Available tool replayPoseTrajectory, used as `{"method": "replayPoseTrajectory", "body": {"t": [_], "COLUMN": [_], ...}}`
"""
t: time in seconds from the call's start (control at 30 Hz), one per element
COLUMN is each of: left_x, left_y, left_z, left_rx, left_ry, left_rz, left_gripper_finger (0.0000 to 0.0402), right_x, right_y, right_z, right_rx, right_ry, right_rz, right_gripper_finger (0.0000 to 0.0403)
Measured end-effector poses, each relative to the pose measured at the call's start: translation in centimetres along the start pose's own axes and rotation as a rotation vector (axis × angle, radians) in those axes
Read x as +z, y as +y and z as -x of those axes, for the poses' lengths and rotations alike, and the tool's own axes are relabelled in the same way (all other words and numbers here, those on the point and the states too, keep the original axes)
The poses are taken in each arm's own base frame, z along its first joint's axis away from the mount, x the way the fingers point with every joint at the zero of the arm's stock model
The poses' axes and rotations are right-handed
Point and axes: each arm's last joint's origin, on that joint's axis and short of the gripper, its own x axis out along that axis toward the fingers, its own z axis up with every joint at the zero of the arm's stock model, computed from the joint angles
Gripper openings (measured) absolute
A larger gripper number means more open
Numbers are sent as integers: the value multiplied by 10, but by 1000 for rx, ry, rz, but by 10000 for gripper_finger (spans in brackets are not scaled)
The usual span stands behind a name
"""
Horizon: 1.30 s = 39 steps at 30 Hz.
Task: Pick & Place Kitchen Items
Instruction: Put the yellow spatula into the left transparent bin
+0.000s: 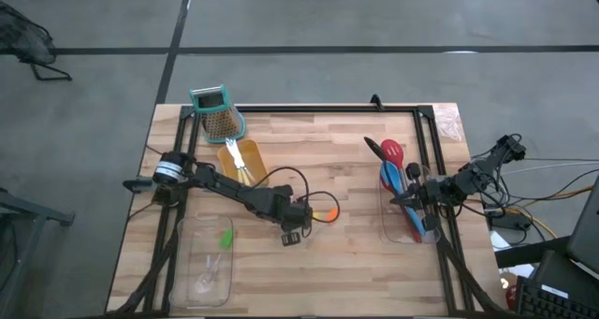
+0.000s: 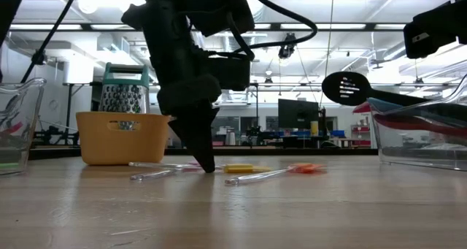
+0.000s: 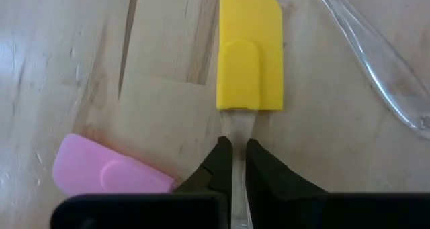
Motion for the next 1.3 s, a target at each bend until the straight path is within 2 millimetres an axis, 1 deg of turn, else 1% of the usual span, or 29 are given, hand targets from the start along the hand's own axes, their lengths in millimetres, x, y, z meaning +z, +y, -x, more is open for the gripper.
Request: {"method": "replayPoseTrajectory", "body": {"t": [0.13, 0.3, 0.63, 0.73, 0.83, 0.93, 1.0, 1.1, 1.2, 1.3], "left_x": [0, 2, 1, -1, -8, -17, -25, -36, -47, -58], "left_y": [-1, -6, -15, -19, -24, -32, -37, -44, -48, -51], "left_z": [1, 8, 31, 38, 47, 62, 75, 96, 121, 145], "left_rx": [-10, -36, -94, -159, -226, -276, -304, -304, -299, -286], "left_ry": [-1, -7, -24, 2, 62, 129, 184, 218, 226, 184], "left_rz": [-9, -25, -37, -12, 31, 87, 133, 194, 249, 281], "left_gripper_finger": [22, 21, 20, 20, 20, 20, 20, 20, 20, 20], "right_x": [0, 0, 0, 0, 0, 0, 0, 0, 0, 0], "right_y": [0, 0, 0, 0, 0, 0, 0, 0, 0, 0], "right_z": [0, 0, 0, 0, 0, 0, 0, 0, 0, 0], "right_rx": [0, 0, 0, 0, 0, 0, 0, 0, 0, -1], "right_ry": [0, 0, -1, -1, 0, 0, -1, -1, 0, 0], "right_rz": [0, 0, -1, 0, -1, 0, -1, -1, 0, 0], "right_gripper_finger": [8, 8, 8, 8, 8, 8, 8, 8, 8, 8]}}
